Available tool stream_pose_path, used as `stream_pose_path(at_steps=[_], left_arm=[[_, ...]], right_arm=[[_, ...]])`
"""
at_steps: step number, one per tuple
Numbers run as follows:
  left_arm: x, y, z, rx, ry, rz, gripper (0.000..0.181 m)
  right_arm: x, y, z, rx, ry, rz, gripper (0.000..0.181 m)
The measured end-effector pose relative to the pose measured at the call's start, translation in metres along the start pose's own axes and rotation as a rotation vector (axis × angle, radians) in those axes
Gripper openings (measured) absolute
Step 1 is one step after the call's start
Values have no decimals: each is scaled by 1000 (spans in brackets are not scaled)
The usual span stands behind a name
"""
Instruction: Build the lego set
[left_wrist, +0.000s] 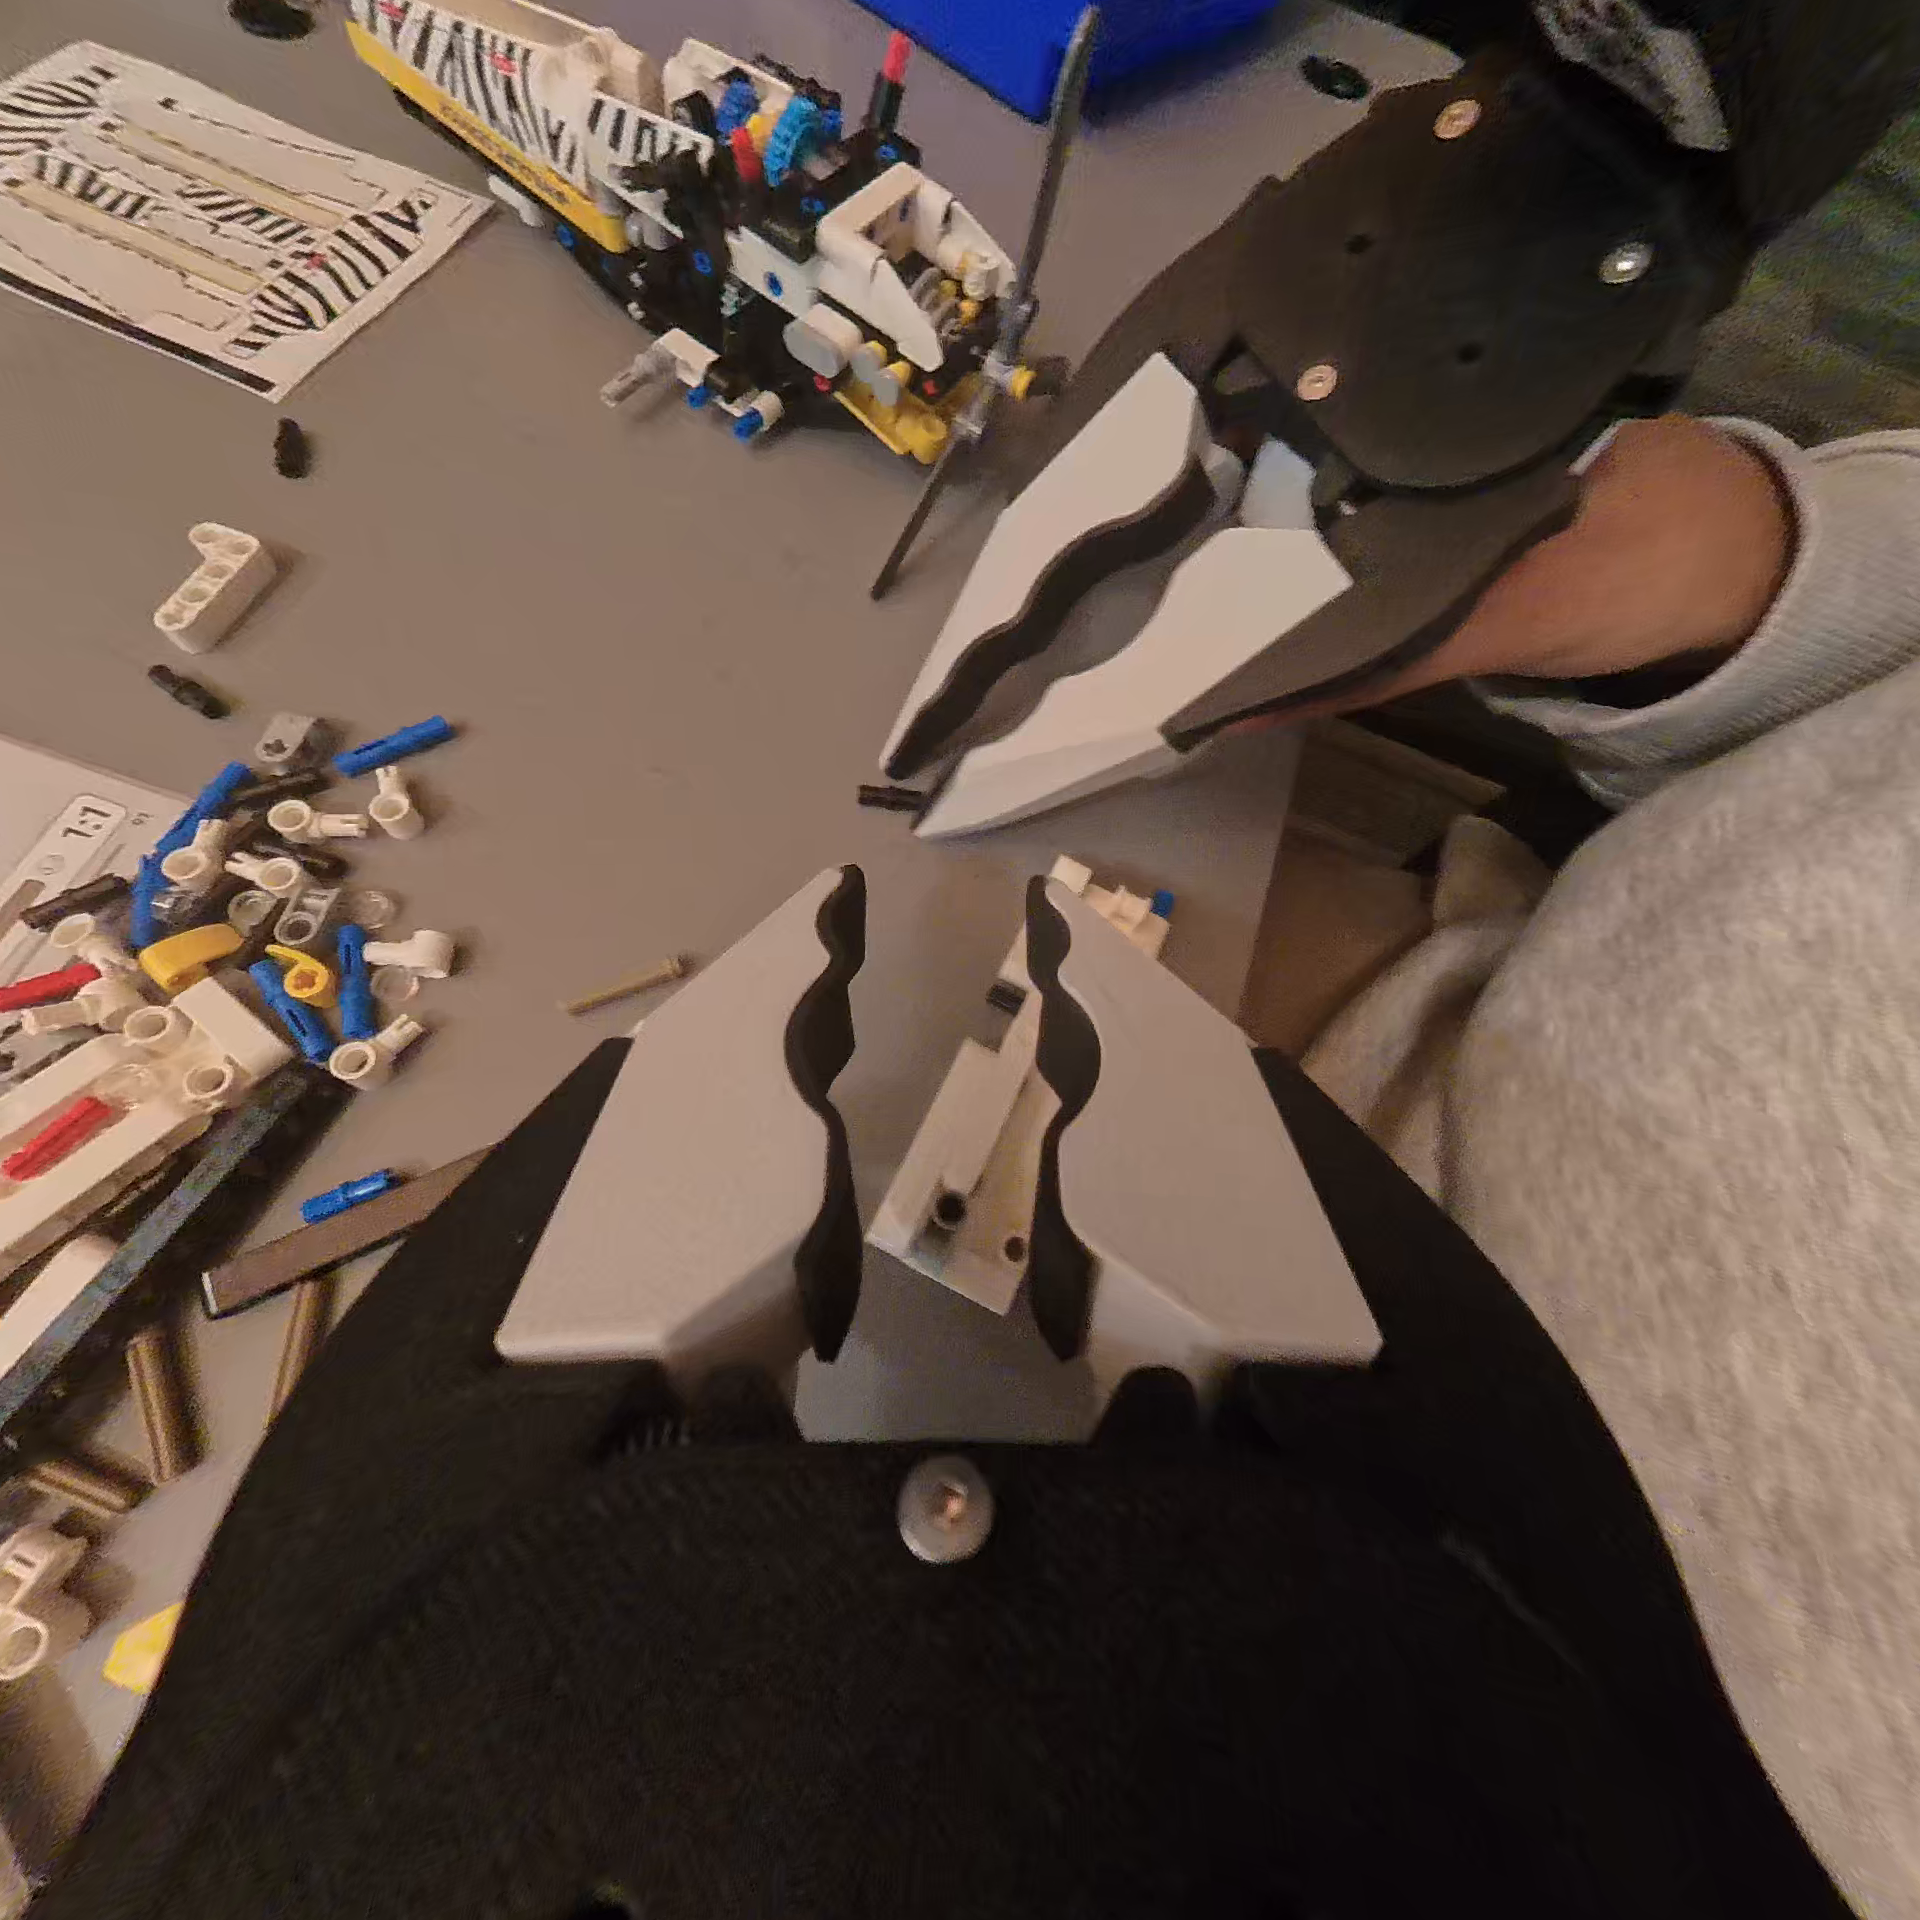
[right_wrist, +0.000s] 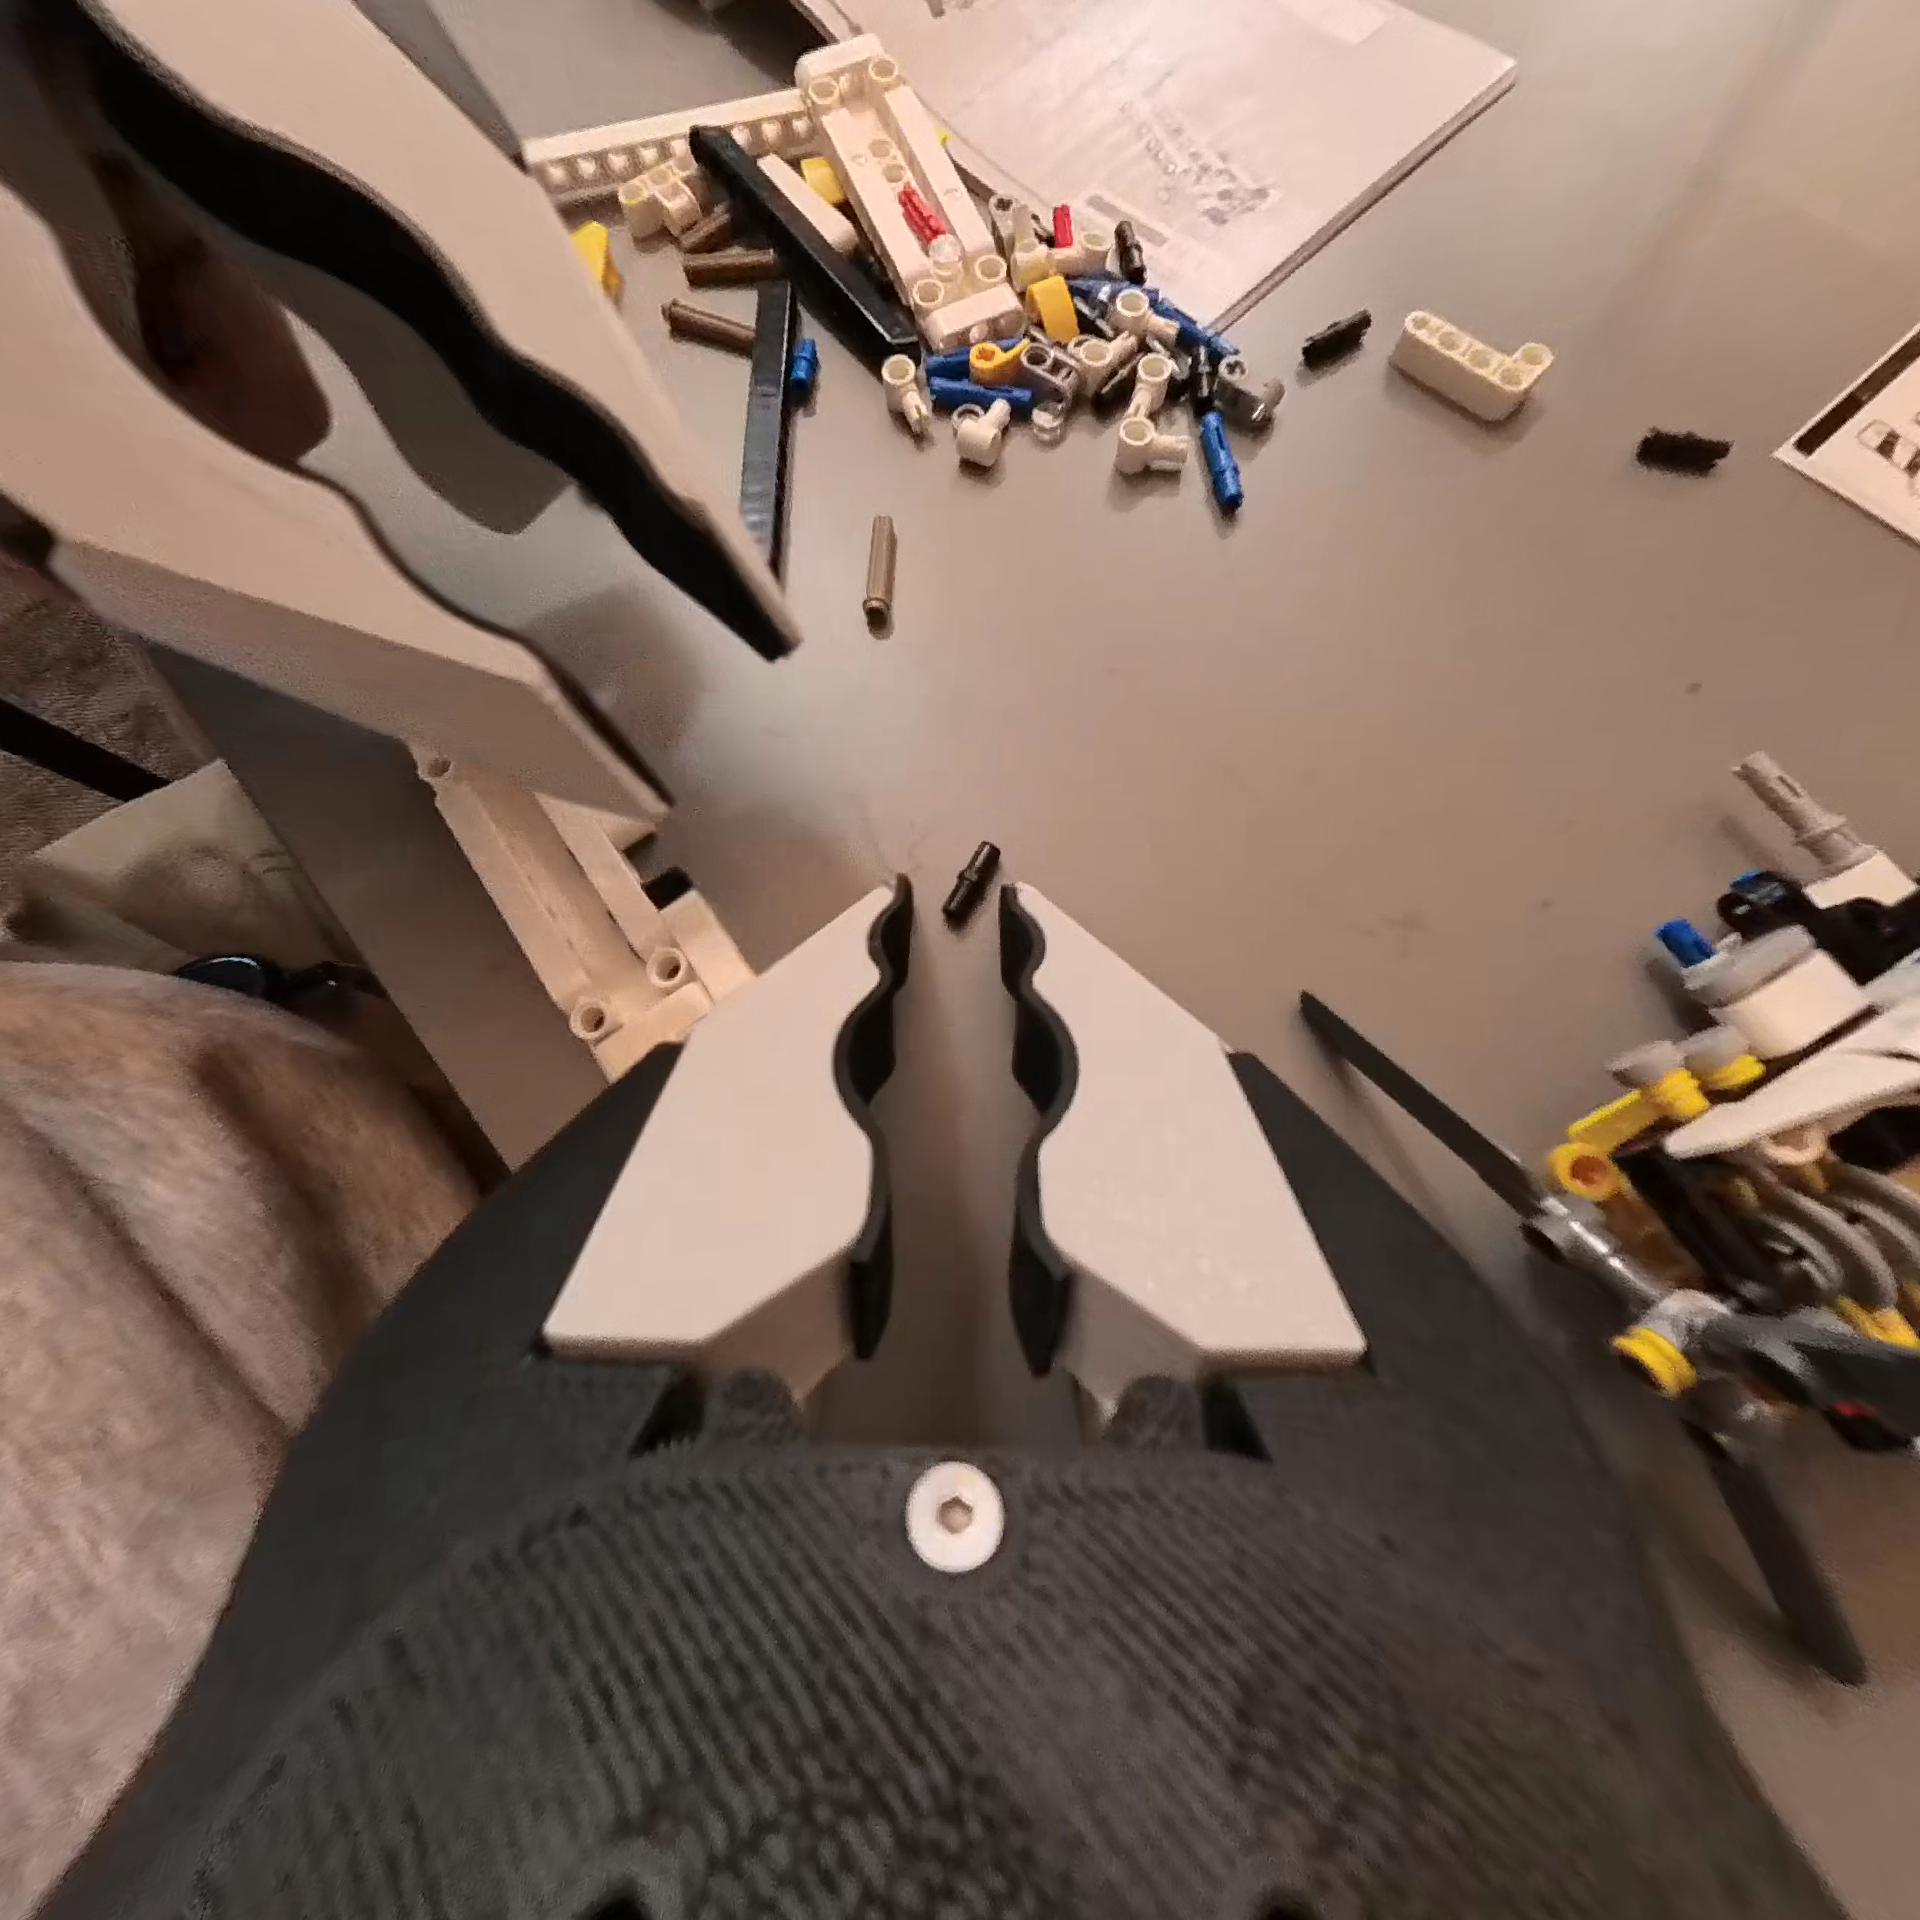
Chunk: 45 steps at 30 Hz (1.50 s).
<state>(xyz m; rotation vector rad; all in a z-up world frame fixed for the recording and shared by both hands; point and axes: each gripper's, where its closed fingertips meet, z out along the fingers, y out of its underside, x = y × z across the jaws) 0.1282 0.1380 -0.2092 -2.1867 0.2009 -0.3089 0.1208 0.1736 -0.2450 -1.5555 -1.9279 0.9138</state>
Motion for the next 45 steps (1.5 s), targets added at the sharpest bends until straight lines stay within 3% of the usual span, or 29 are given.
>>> stream_pose_path(at_steps=[3,9,13,20,25,36,45], left_arm=[[7,2,-4,-3,28,9,31],[23,9,-4,-15,67,68,44],[32,19,2,-61,71,125,49],[30,29,18,-166,38,197,47],[25,32,21,-219,10,228,38],[26,35,22,-295,29,247,32],[29,30,30,-344,84,385,42]], right_arm=[[0,0,1,-24,13,-33,3],[0,2,-1,-65,-16,-110,3],[0,11,-18,-77,-40,-246,3],[-32,33,-38,-69,-306,-220,3],[-41,33,-36,-70,-402,-236,2],[-36,33,-37,-45,-418,-277,2],[-33,32,-36,-54,-440,-300,2]])
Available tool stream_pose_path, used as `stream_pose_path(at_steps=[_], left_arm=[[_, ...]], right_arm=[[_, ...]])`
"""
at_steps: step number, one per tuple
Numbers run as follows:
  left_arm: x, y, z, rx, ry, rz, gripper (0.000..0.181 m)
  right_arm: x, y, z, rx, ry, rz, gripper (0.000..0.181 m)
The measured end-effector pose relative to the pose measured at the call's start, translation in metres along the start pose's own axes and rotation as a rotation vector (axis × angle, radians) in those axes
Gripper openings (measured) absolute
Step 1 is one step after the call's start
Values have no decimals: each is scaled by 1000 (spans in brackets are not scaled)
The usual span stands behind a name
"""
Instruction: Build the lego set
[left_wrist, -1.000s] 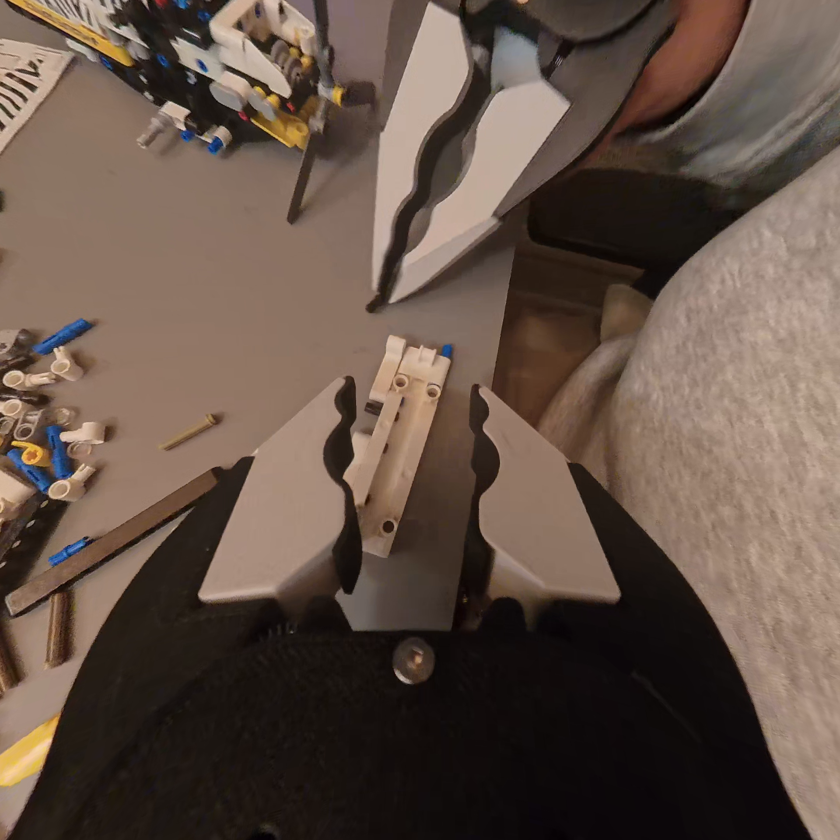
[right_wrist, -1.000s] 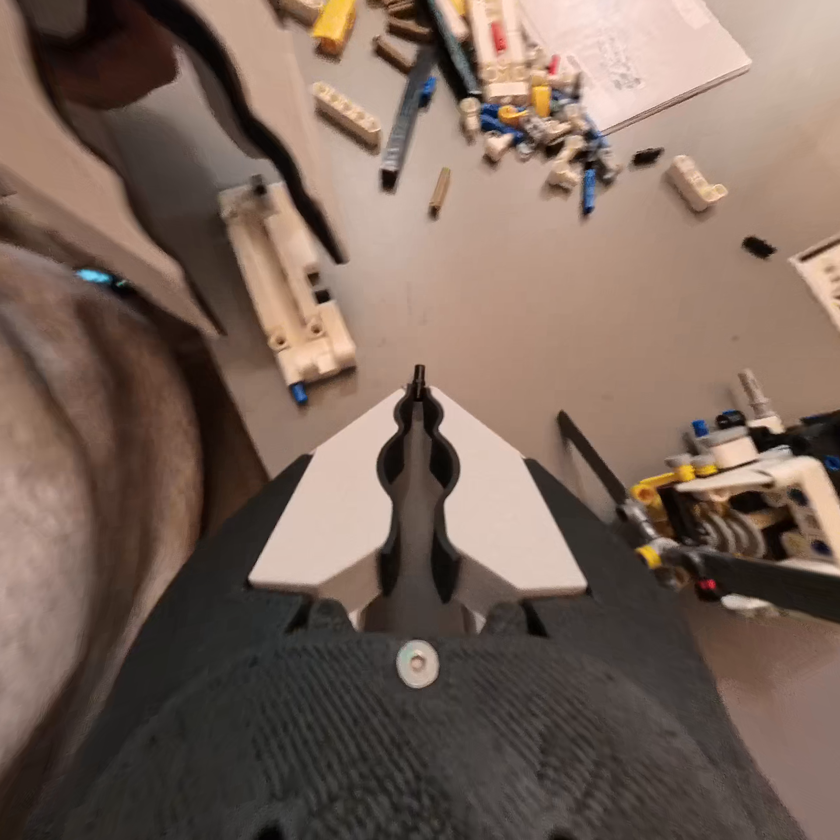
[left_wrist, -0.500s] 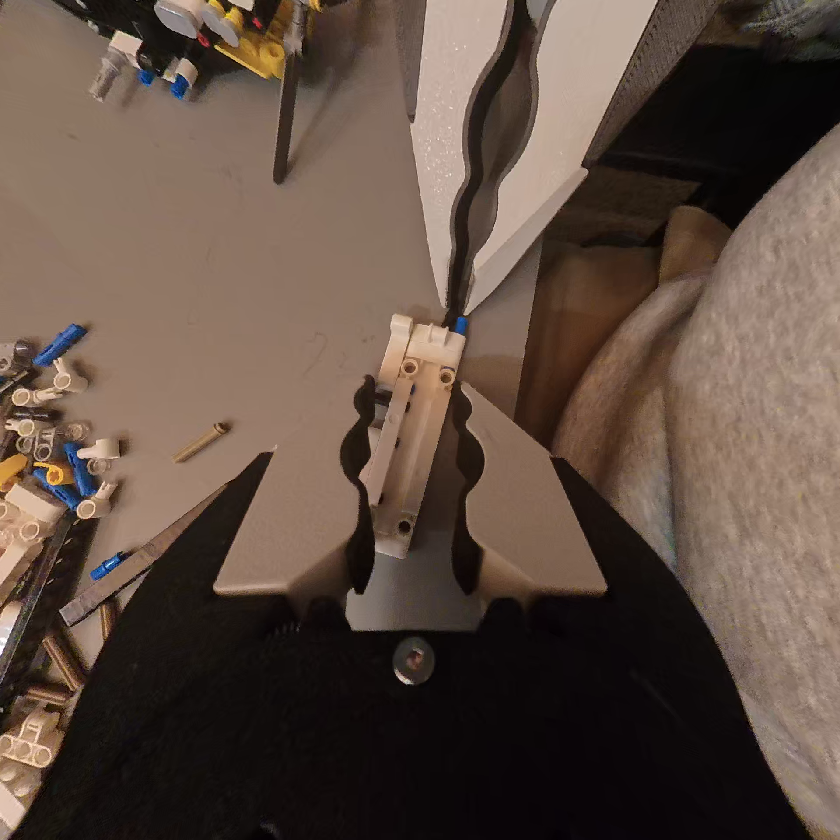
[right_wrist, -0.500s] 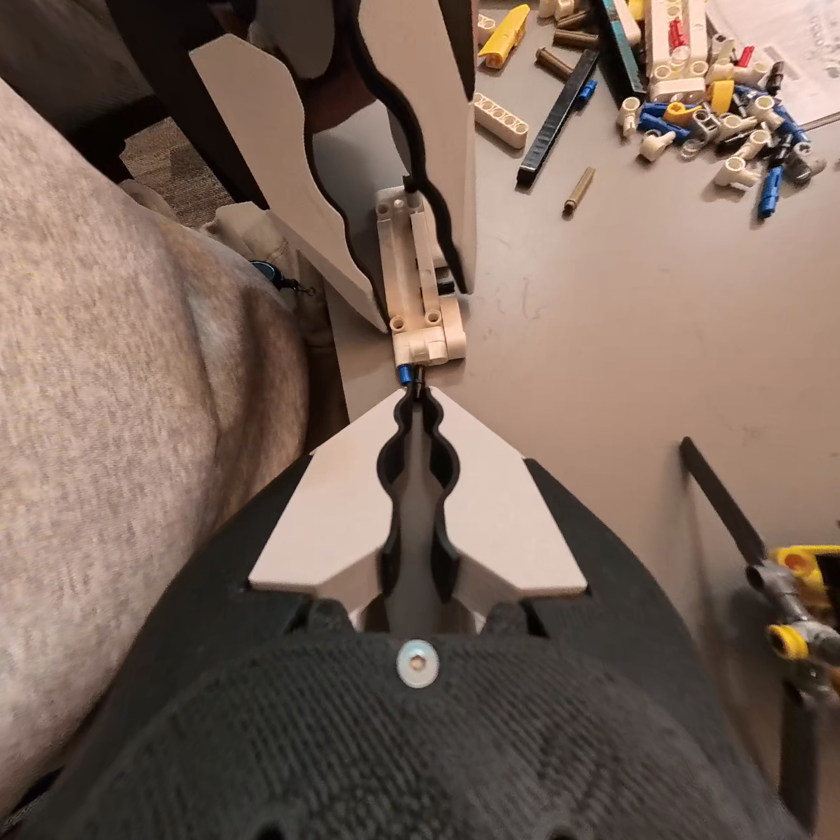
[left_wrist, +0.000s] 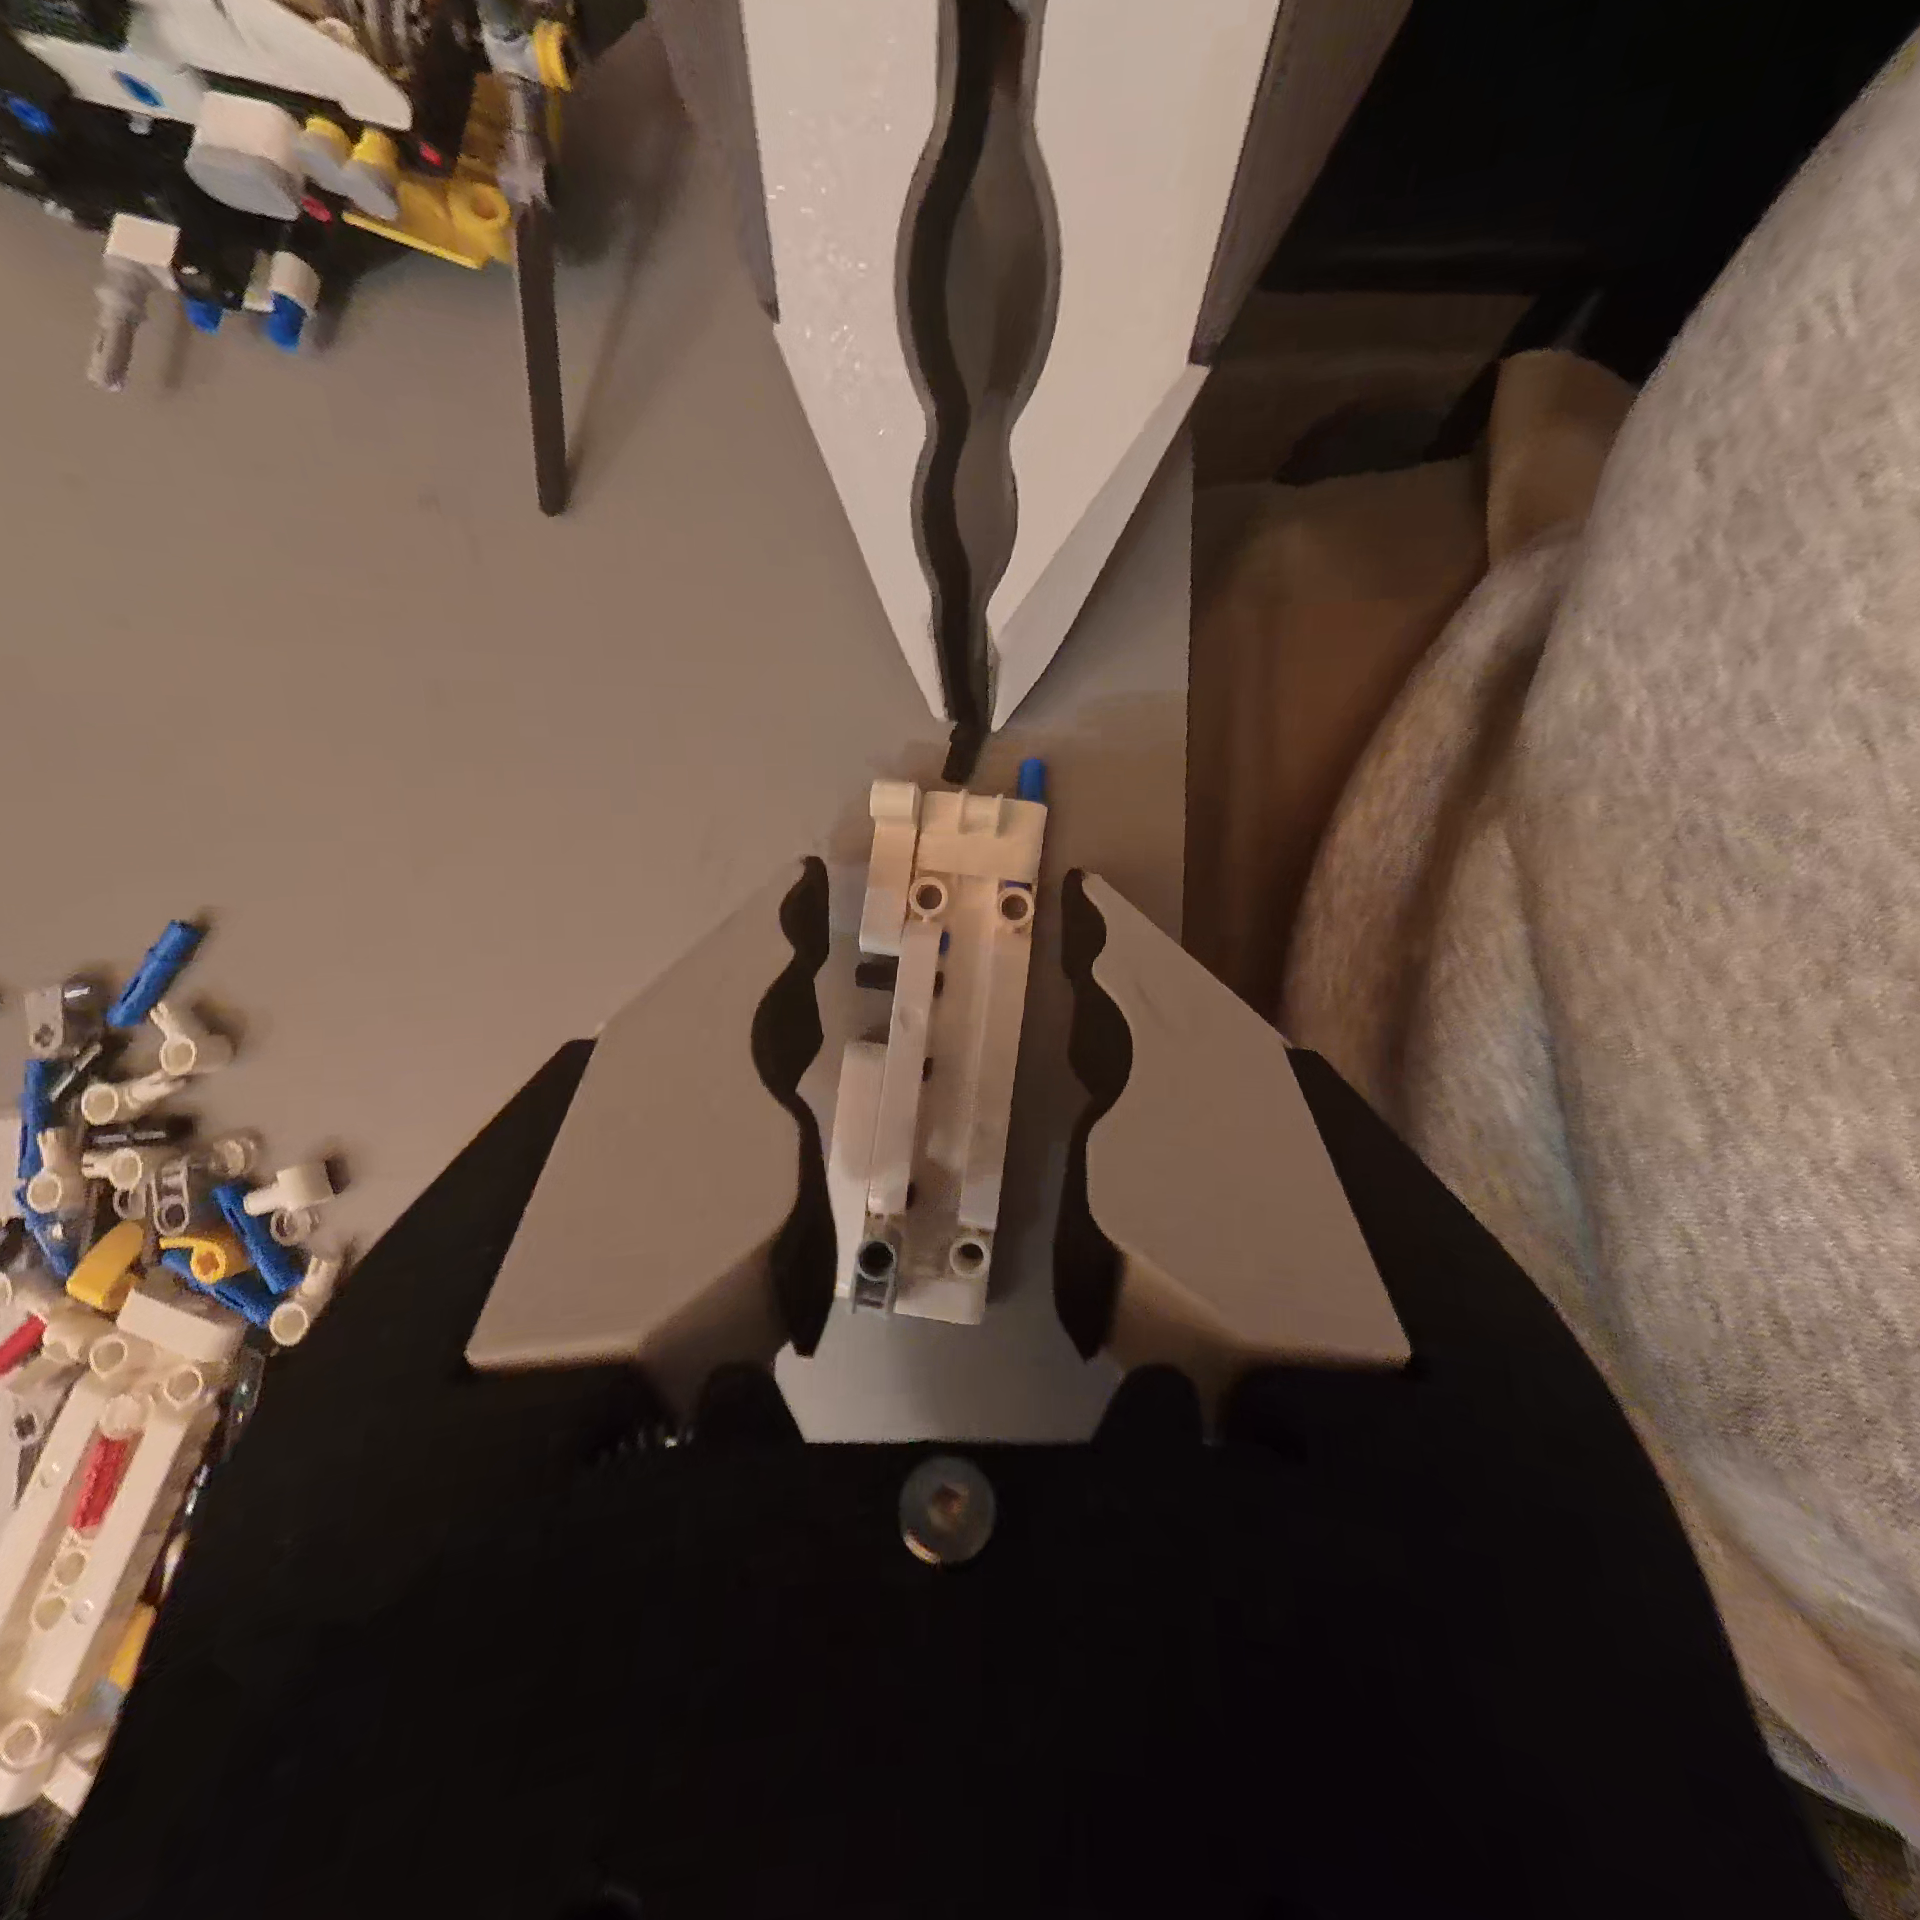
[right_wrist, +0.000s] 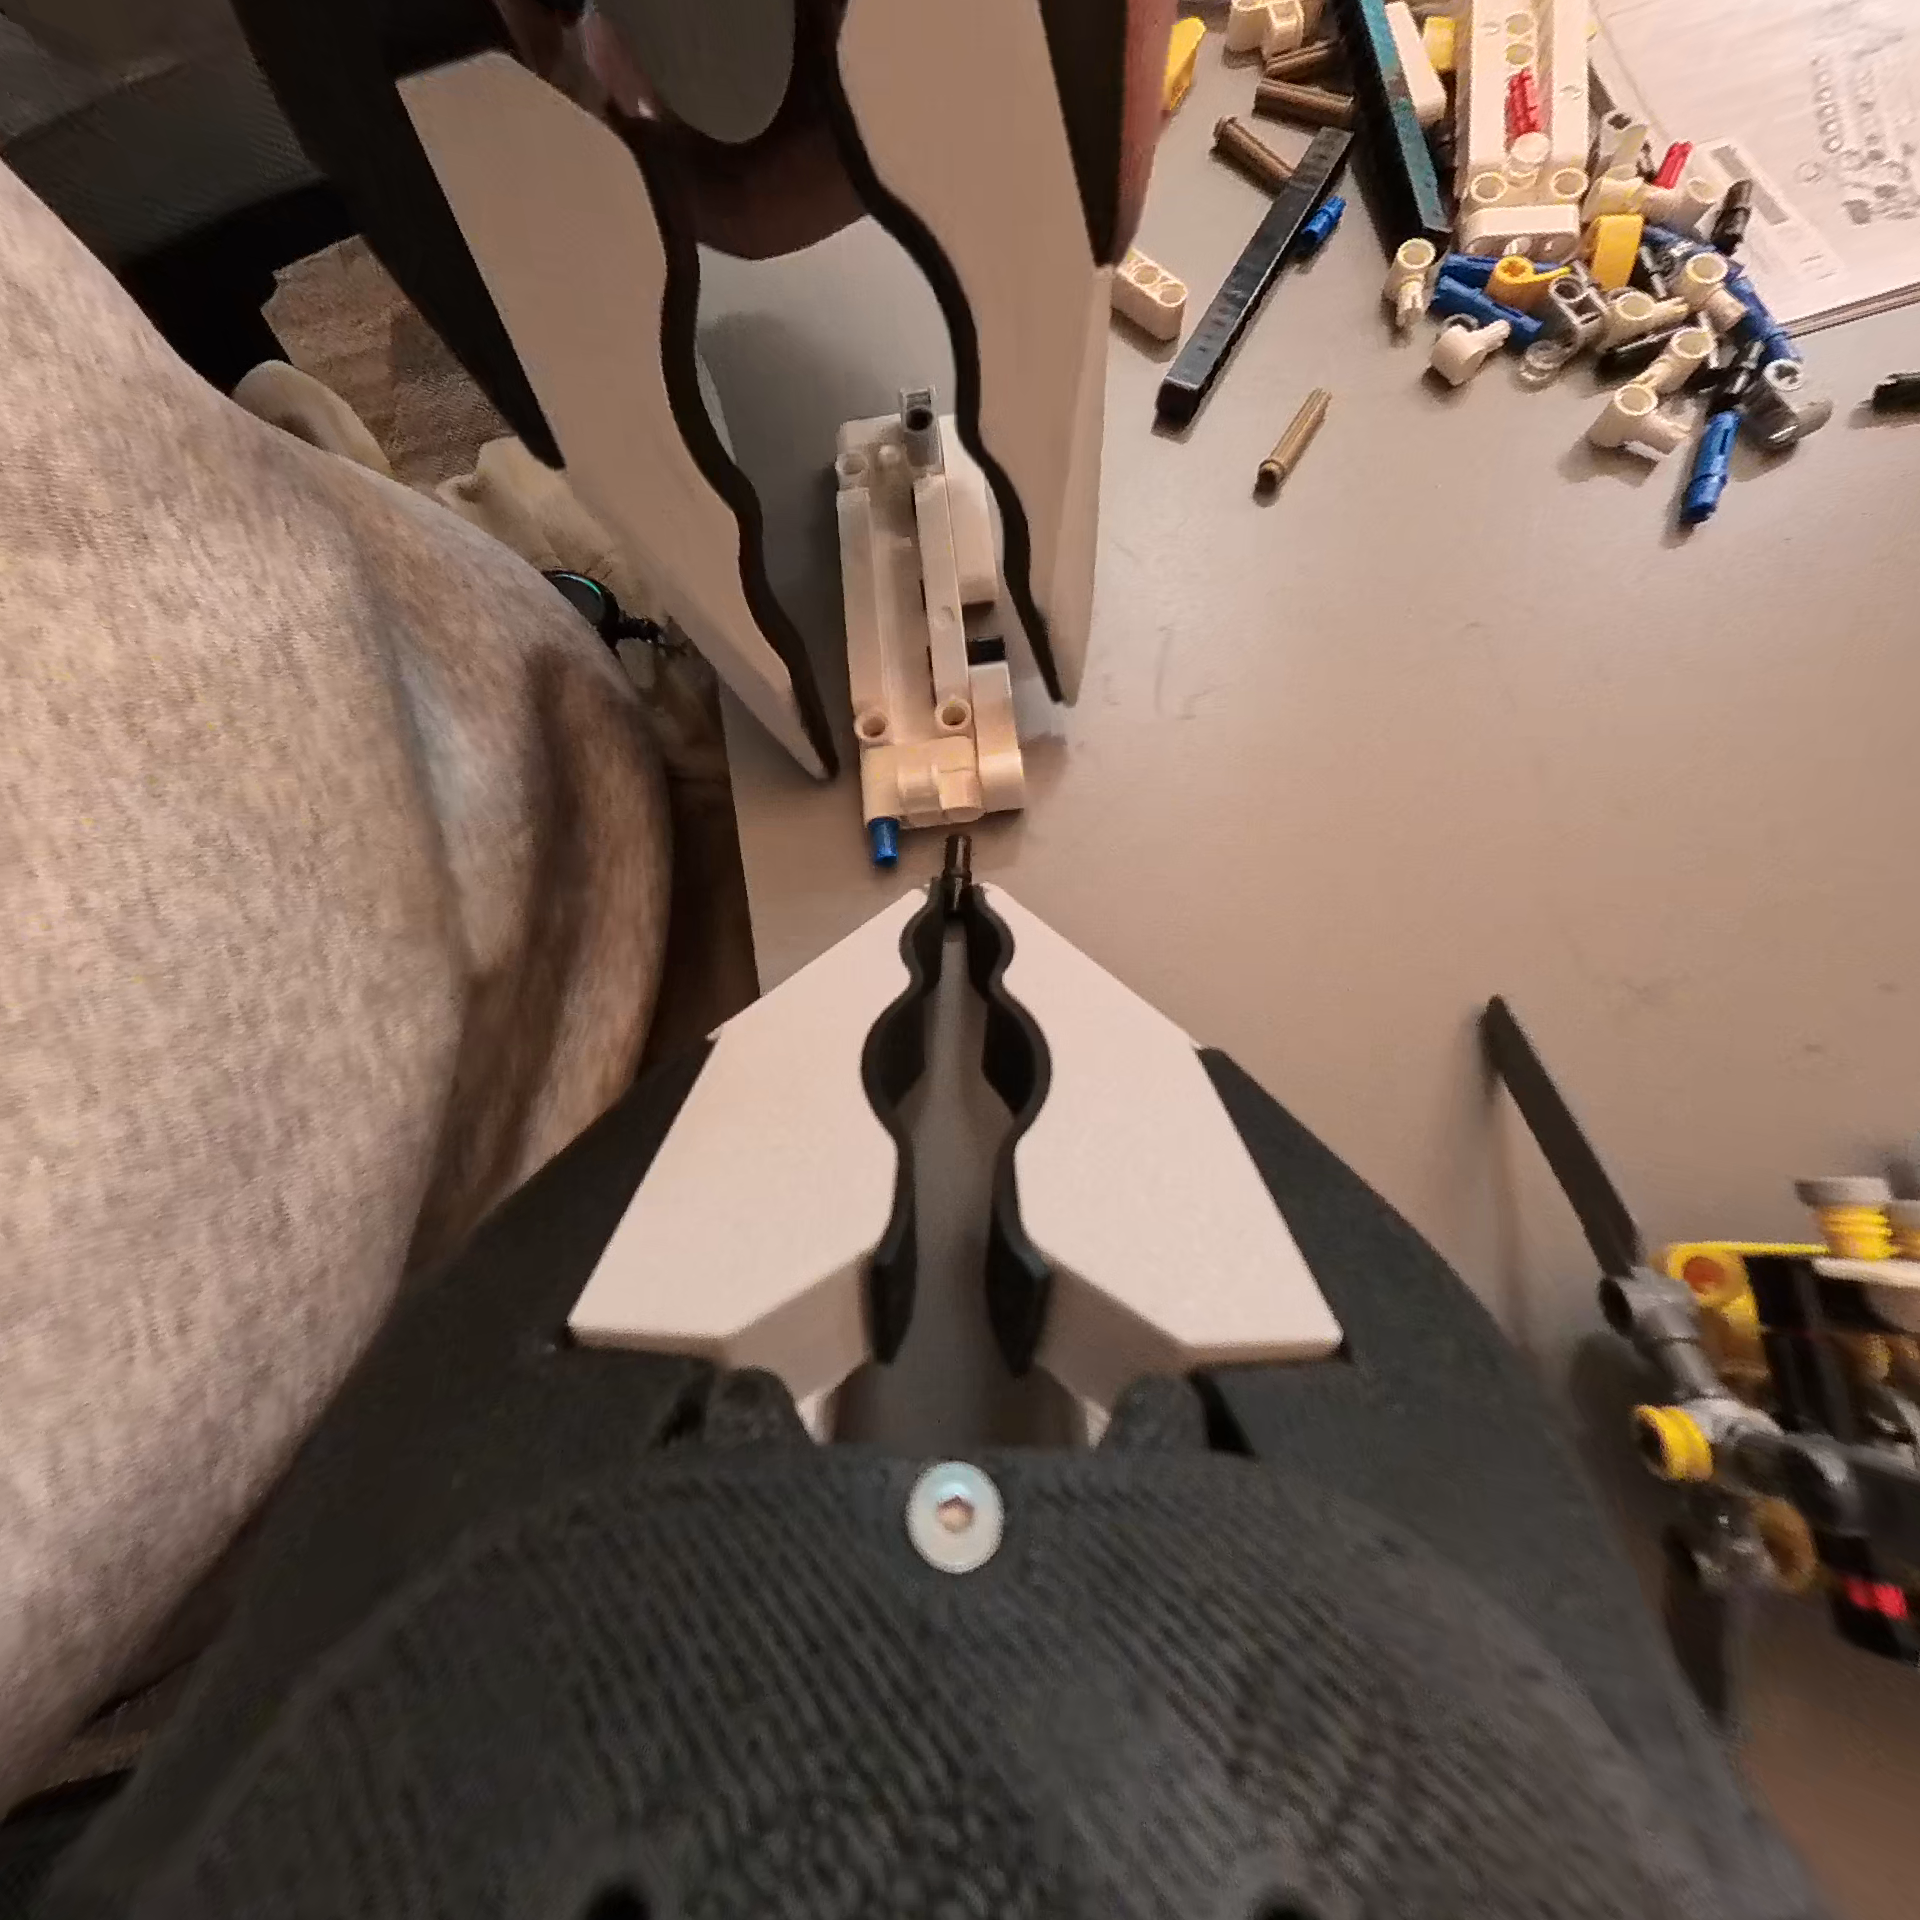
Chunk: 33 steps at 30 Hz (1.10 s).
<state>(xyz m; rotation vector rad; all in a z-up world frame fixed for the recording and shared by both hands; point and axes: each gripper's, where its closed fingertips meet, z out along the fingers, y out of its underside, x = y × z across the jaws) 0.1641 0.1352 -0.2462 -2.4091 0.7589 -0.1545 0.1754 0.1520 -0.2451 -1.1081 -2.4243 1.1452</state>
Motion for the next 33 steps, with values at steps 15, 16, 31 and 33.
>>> stream_pose_path(at_steps=[15,16,31,33], left_arm=[[3,-1,3,19,59,23,32],[3,-1,3,21,61,24,32],[5,-1,3,46,100,11,32],[5,-1,3,44,101,9,32]], right_arm=[[-1,-3,3,3,-62,10,2],[-1,-3,3,4,-62,6,2],[-1,-4,3,-2,-167,110,2],[-1,-4,3,-2,-166,110,2]])
